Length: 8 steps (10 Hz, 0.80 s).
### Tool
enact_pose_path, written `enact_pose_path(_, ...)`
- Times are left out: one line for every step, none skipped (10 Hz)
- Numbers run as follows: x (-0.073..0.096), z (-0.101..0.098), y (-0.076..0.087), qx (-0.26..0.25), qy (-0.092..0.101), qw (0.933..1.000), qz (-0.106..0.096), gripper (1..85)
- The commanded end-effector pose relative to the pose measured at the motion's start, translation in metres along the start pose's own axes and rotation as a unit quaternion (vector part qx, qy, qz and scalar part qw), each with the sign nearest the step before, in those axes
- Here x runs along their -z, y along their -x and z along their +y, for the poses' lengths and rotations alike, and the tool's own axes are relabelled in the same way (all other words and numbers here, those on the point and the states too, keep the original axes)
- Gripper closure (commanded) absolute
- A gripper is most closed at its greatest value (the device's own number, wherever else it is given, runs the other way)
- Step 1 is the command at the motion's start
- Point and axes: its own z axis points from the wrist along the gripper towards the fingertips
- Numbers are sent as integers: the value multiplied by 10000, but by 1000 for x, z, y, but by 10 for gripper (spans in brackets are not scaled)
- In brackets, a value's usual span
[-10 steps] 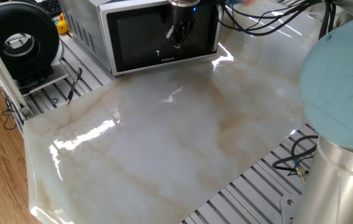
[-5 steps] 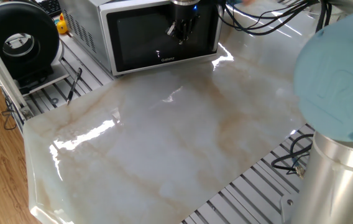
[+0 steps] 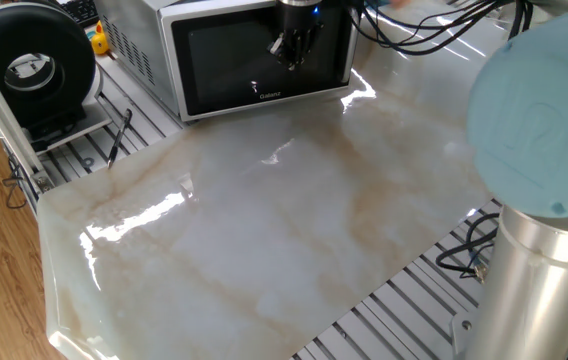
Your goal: Close the microwave door
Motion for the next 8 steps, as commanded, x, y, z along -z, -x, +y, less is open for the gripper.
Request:
enact_pose_path(-4,-6,-2,-136,-21,9999,98,843)
enact_pose_path(-5,-5,-3,-151,-35,9998,114,843)
enact_pose_path(-7,-6,-2,-135,-43,9998,107,843)
enact_pose_path(-9,-8,-1,-89,-81,9999,111,843)
enact_pose_path(-12,-9,1,-35,-88,9999,112,843)
enact_pose_path(-14,-10,3,12,-104,9999,99,843)
enact_pose_path(-15,-11,7,66,-114,9999,70,843)
enact_pose_path(-15,-14,11,136,-125,9998,42,843)
